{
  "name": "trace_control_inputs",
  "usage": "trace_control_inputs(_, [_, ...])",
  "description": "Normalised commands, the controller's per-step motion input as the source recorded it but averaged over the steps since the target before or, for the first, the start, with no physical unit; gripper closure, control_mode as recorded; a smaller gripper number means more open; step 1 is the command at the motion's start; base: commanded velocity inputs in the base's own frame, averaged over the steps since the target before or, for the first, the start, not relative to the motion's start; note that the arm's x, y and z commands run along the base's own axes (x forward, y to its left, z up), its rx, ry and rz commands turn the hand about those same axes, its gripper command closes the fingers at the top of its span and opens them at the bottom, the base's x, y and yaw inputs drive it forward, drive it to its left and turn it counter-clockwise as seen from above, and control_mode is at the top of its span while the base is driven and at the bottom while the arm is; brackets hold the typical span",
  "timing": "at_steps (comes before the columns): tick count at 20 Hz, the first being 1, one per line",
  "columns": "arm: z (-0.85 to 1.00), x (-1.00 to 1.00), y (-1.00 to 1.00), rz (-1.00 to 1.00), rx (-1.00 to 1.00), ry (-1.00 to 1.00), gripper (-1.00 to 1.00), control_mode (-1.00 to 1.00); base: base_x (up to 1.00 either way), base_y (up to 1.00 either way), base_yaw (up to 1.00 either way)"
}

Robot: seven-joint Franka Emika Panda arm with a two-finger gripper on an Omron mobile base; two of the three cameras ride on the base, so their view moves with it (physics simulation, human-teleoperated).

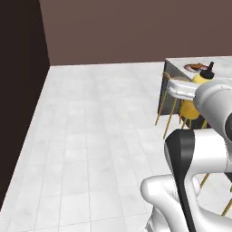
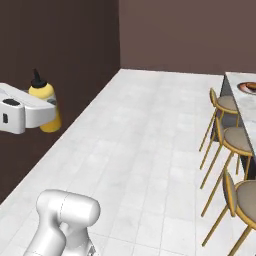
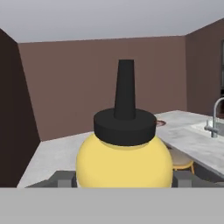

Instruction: Move the hot dog bun to the plate on the dining table and place the condiment next to that plate. Then navigate to the fridge and take the sausage and place it on the plate as well.

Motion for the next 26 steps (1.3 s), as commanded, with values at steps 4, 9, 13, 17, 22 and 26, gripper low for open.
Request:
trace_control_inputs(4, [0.0, 0.0, 0.0, 0.0, 0.0, 0.0, 1.0, 1.0, 1.0, 0.55, -0.45])
trace_control_inputs(9, [0.0, 0.0, 0.0, 0.0, 0.0, 0.0, 1.0, 1.0, 1.0, 0.42, -0.45])
trace_control_inputs(13, [0.0, 0.0, 0.0, 0.0, 0.0, 0.0, 1.0, 1.0, 1.0, 0.42, -0.46])
trace_control_inputs(17, [0.0, 0.0, 0.0, 0.0, 0.0, 0.0, 1.0, 1.0, 1.0, 0.45, -0.47])
trace_control_inputs(22, [0.0, 0.0, 0.0, 0.0, 0.0, 0.0, 1.0, 1.0, 1.0, 0.53, -0.51])
trace_control_inputs(26, [0.0, 0.0, 0.0, 0.0, 0.0, 0.0, 1.0, 1.0, 1.0, 0.66, -0.53])
